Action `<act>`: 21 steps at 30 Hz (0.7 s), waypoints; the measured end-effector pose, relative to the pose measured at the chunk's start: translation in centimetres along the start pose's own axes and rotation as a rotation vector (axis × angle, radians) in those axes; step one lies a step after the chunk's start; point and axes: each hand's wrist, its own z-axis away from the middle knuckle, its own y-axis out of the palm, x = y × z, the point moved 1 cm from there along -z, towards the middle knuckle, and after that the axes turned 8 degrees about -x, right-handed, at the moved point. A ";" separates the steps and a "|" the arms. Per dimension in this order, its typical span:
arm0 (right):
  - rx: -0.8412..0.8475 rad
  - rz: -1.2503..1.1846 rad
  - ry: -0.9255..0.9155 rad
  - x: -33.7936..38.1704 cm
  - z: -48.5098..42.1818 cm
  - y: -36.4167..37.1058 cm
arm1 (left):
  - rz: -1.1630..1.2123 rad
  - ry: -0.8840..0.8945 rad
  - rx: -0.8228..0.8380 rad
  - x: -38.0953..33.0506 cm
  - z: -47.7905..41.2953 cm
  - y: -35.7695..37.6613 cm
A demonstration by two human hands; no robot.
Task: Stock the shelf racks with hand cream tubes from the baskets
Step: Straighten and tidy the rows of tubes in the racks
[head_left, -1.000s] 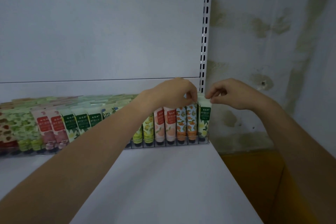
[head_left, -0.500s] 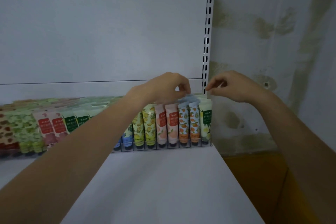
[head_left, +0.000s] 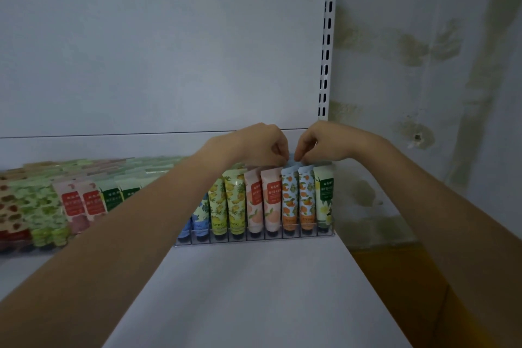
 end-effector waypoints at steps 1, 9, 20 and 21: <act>0.000 0.002 0.002 0.0 0.0 0.0 | -0.001 -0.002 -0.005 -0.1 -0.1 0.1; -0.020 0.011 -0.089 -0.1 0.3 0.2 | -0.021 -0.021 -0.014 -0.4 -0.3 0.2; 0.024 0.036 0.066 -3.1 1.7 -1.8 | 0.007 -0.039 -0.033 0.6 -1.2 -0.7; 0.013 0.033 0.067 -3.1 1.7 -1.7 | -0.001 -0.041 -0.026 0.7 -1.4 -0.7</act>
